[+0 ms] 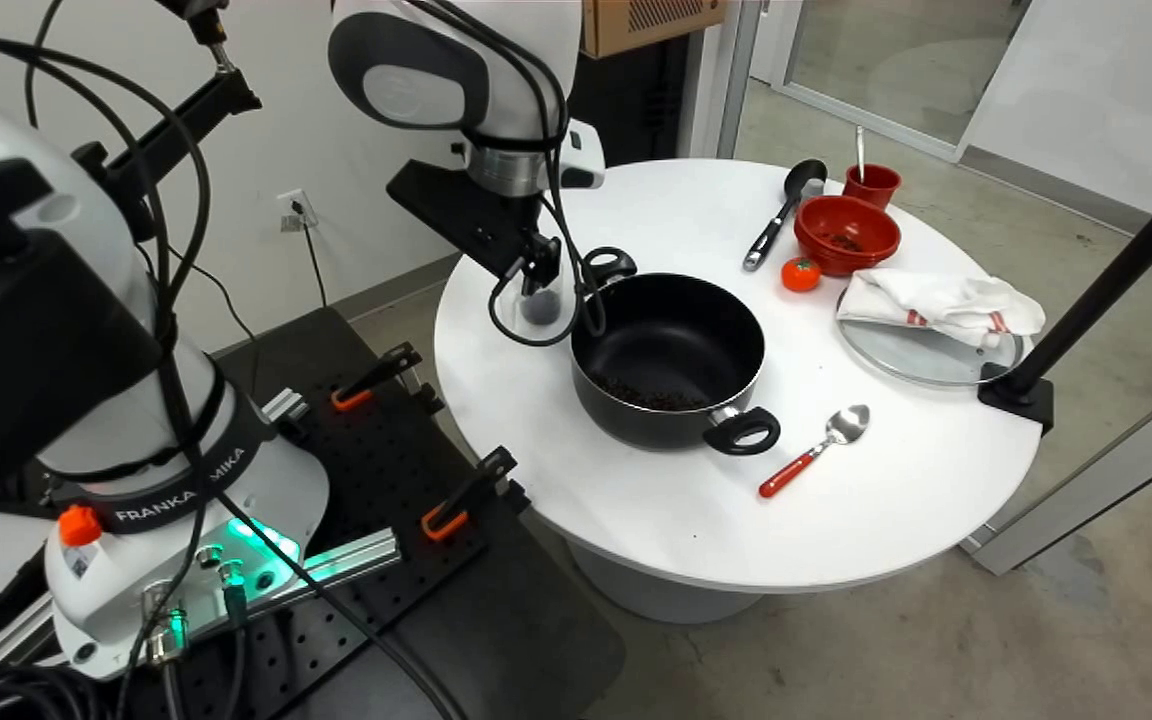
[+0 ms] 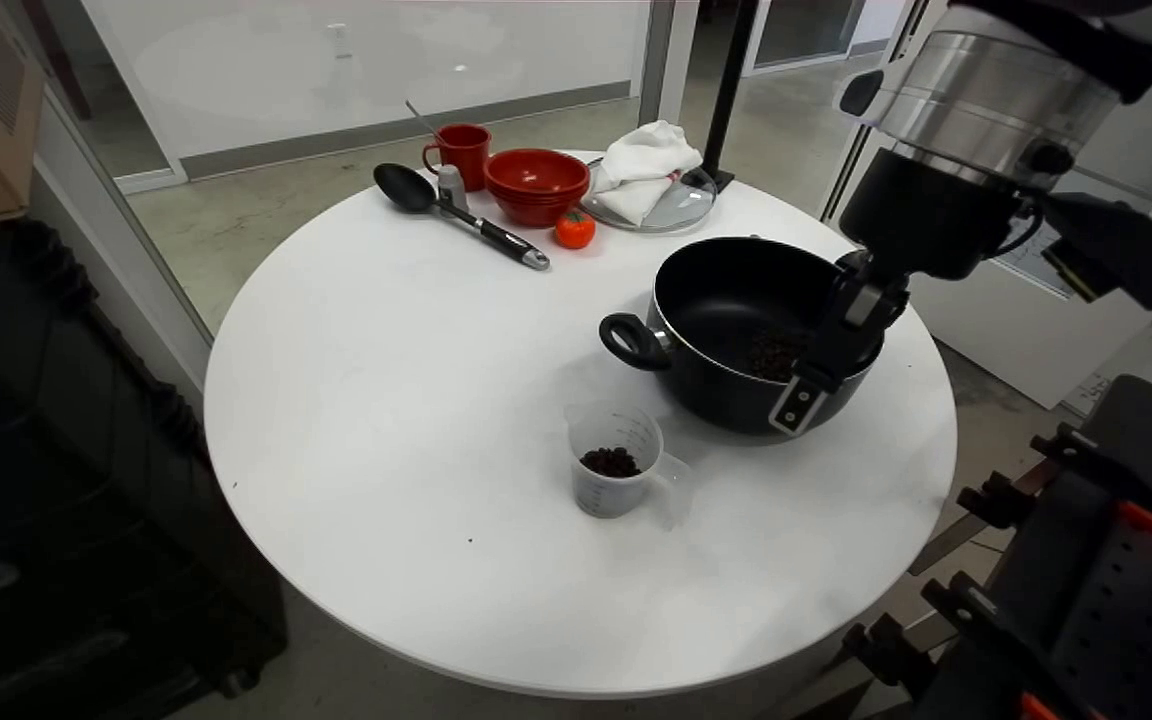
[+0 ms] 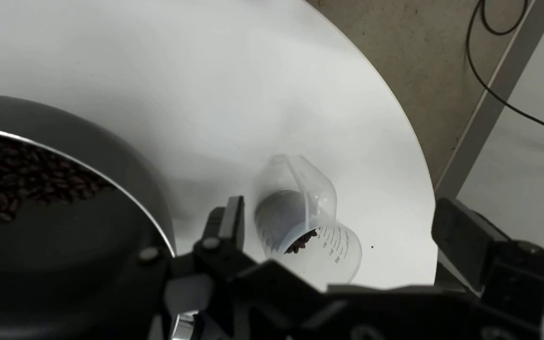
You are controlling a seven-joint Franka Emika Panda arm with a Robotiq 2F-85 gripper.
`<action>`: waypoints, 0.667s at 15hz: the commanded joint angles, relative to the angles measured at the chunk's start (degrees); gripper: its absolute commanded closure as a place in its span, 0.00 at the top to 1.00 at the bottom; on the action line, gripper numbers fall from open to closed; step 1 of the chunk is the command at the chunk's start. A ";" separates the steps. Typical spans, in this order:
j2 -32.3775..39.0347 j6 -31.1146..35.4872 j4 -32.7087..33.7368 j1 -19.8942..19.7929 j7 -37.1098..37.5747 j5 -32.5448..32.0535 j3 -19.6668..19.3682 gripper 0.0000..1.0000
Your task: Pour the contents in the clear jug into the black pot
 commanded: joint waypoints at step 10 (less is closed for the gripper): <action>16.26 14.61 4.49 2.77 3.73 1.83 4.02 1.00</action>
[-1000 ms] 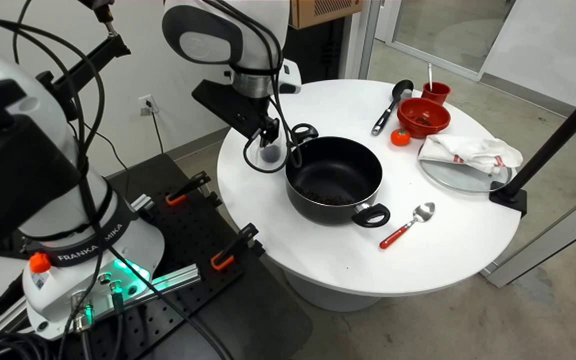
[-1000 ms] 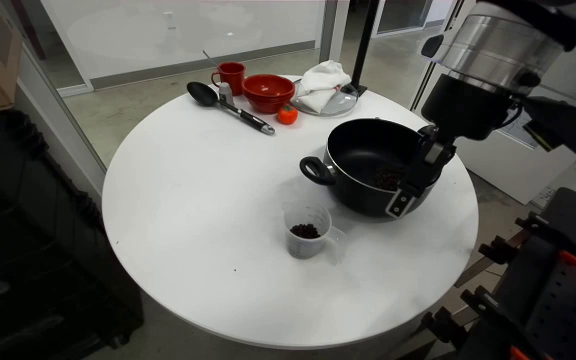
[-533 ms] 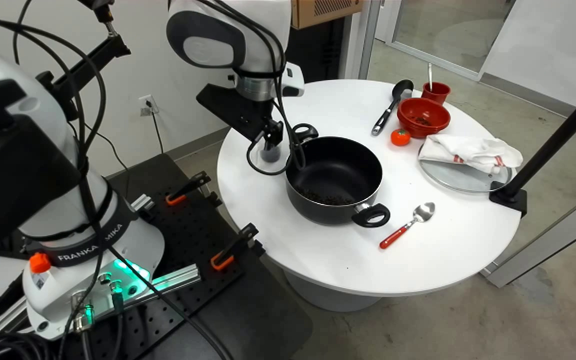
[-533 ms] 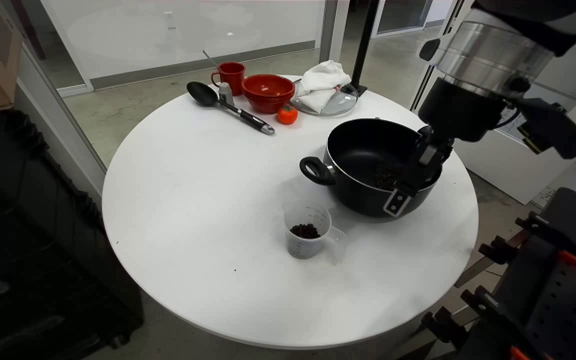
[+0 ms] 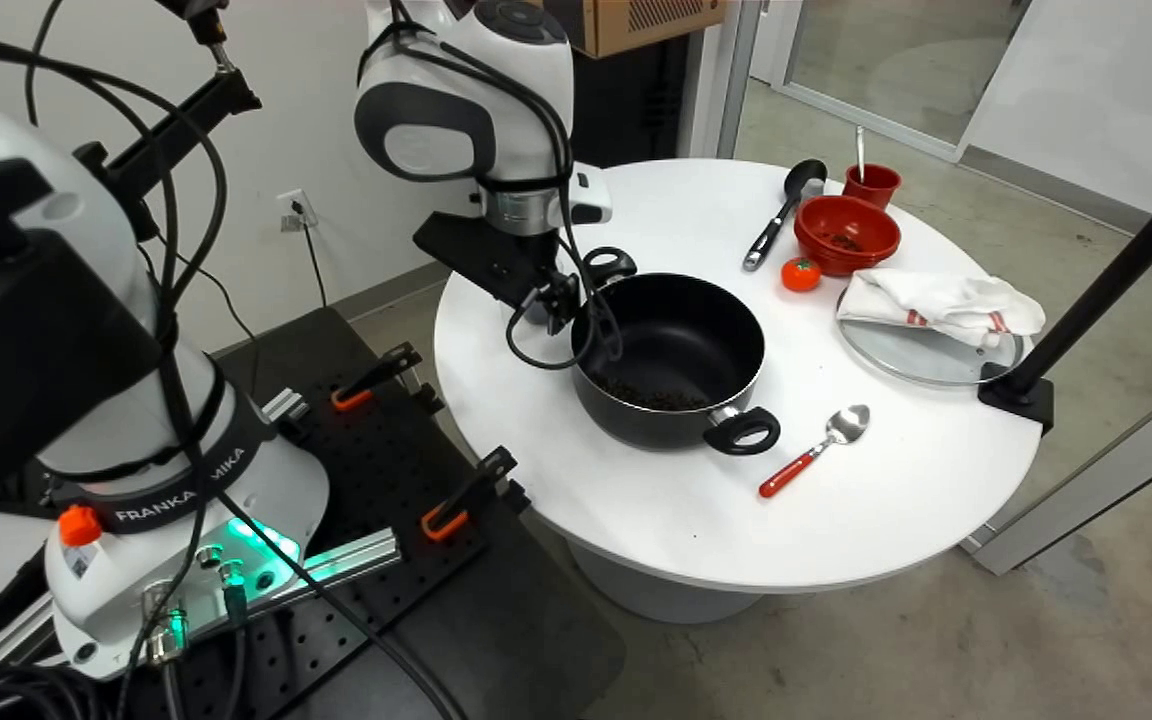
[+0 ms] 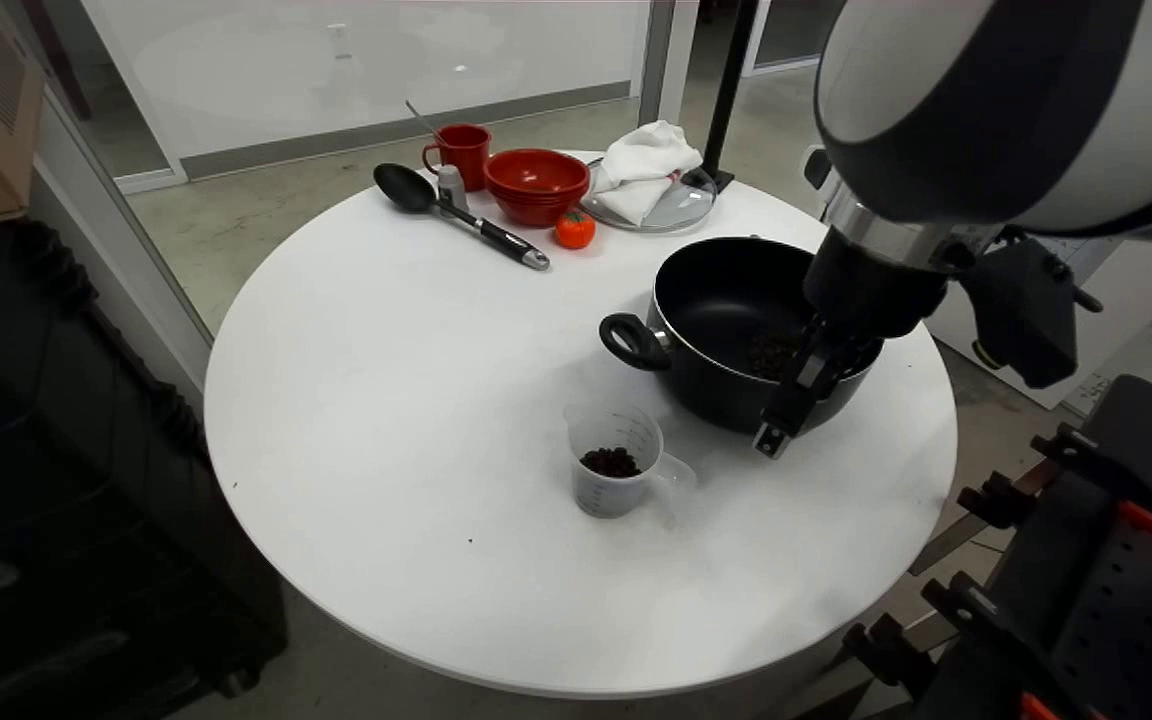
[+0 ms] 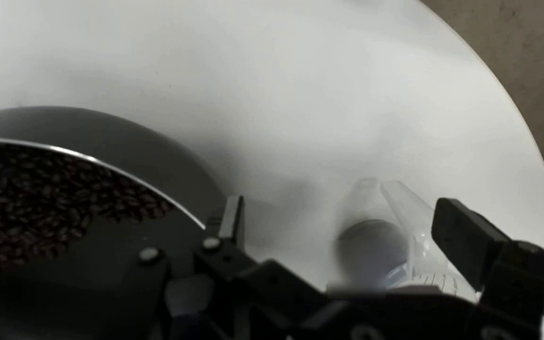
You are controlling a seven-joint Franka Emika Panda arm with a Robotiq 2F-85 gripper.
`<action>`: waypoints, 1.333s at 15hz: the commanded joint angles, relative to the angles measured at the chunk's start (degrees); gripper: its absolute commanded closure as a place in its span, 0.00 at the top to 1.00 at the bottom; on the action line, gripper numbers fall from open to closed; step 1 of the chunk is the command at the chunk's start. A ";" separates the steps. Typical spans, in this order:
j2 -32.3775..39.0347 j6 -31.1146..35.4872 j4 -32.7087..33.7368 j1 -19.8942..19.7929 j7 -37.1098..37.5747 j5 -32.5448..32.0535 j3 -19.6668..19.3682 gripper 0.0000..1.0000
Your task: Pour the contents in the clear jug into the black pot
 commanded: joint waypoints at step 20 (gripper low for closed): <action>17.84 22.26 11.58 2.58 3.52 12.09 17.71 1.00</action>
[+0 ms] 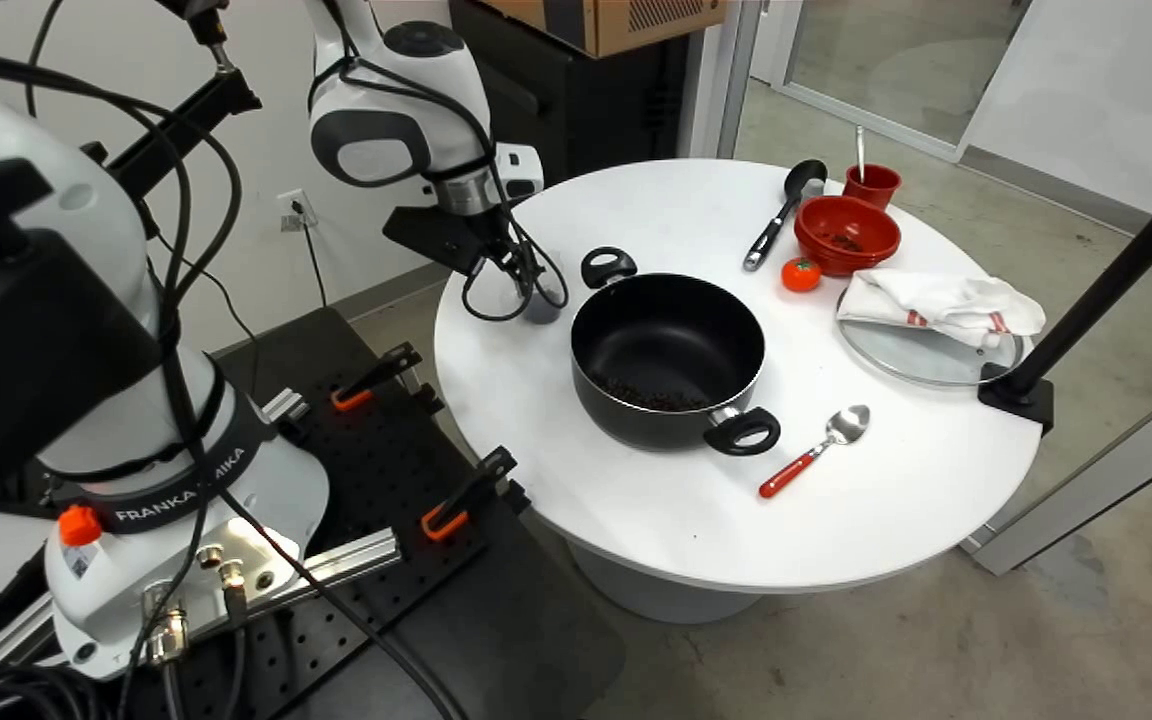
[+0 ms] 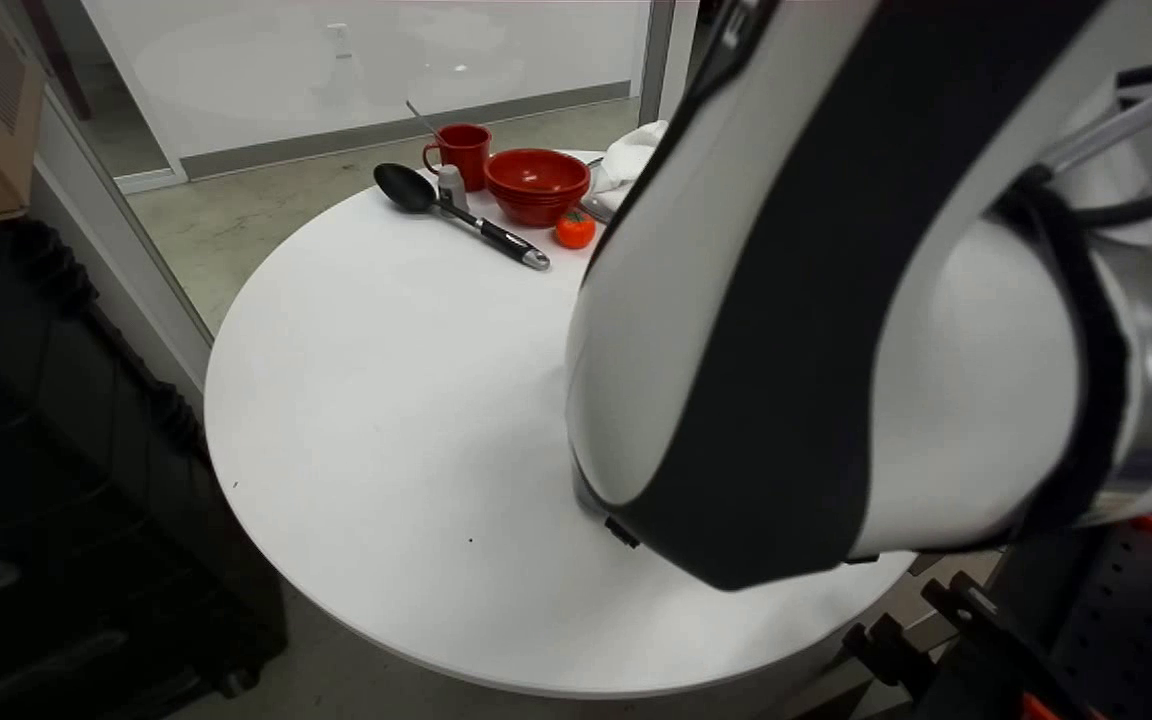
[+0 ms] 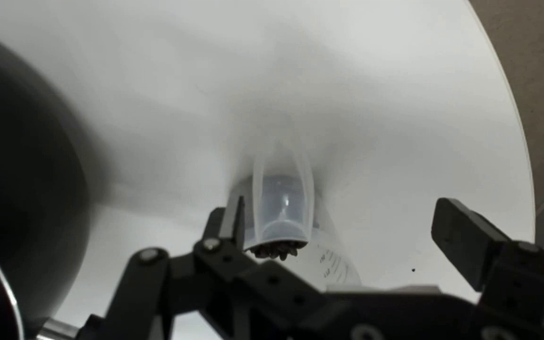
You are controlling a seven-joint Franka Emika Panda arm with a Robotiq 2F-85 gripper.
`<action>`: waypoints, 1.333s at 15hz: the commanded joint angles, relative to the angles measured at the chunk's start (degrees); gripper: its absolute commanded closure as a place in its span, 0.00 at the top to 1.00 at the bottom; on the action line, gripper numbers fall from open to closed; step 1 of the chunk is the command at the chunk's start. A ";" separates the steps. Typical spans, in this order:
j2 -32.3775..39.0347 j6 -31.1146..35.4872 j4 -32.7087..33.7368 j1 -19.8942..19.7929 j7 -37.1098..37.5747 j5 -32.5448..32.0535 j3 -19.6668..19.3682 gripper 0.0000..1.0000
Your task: Pour the contents in the clear jug into the black pot
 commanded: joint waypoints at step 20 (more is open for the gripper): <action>5.65 0.63 0.32 3.46 21.03 -21.74 -10.11 0.96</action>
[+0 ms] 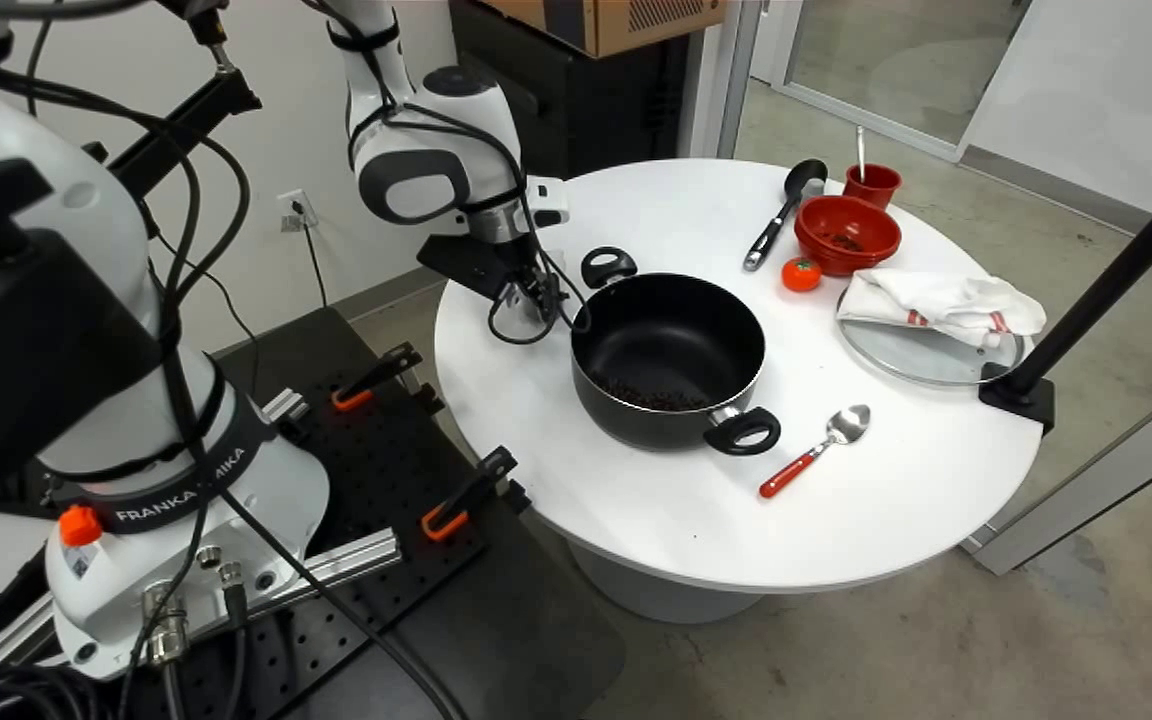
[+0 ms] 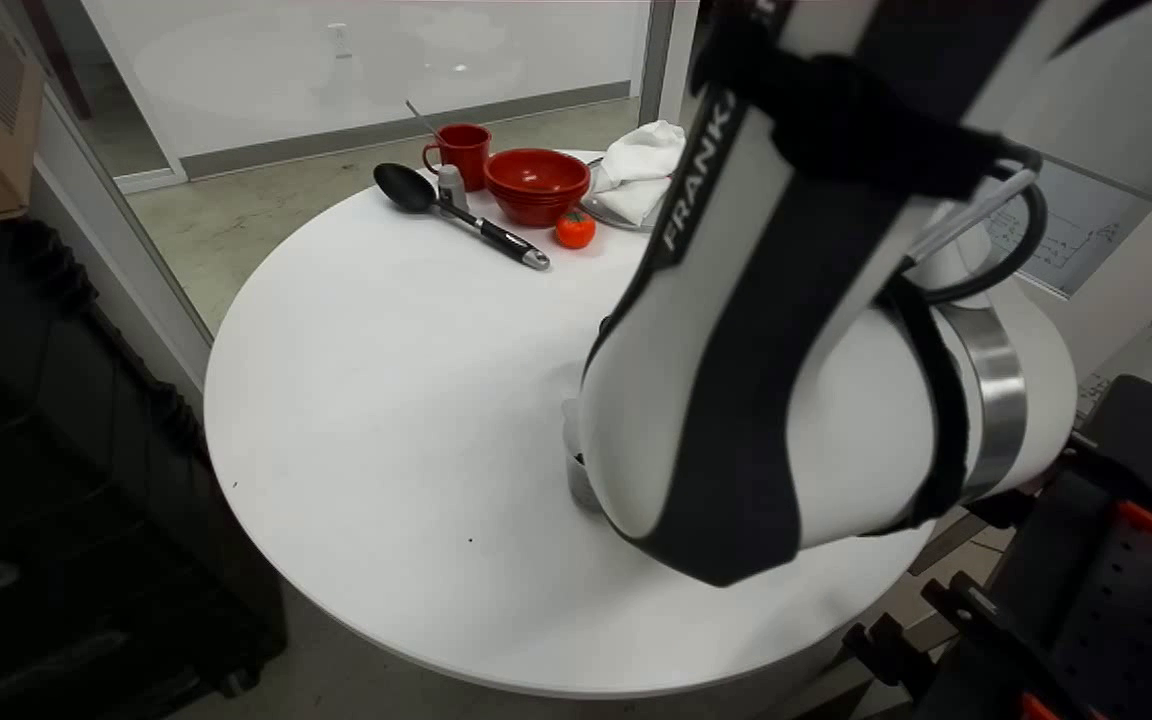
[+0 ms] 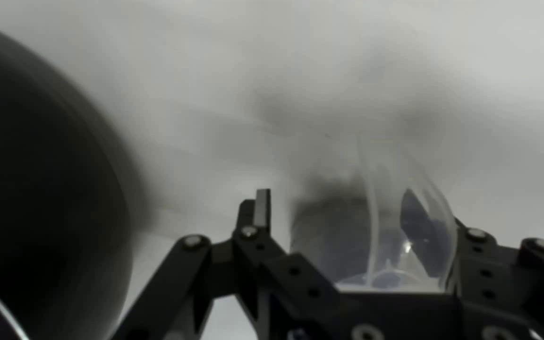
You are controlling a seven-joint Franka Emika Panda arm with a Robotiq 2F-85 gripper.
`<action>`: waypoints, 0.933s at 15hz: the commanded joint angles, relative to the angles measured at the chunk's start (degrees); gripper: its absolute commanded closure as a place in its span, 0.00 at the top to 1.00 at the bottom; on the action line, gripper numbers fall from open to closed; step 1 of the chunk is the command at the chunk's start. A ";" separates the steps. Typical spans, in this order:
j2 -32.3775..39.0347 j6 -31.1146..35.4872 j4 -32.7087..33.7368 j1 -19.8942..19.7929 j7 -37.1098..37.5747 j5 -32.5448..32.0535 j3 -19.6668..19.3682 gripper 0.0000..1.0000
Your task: Pour the contents in the clear jug into the black pot
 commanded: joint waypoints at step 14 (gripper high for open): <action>-10.70 -5.42 -9.46 -1.78 32.50 -37.74 -3.00 0.96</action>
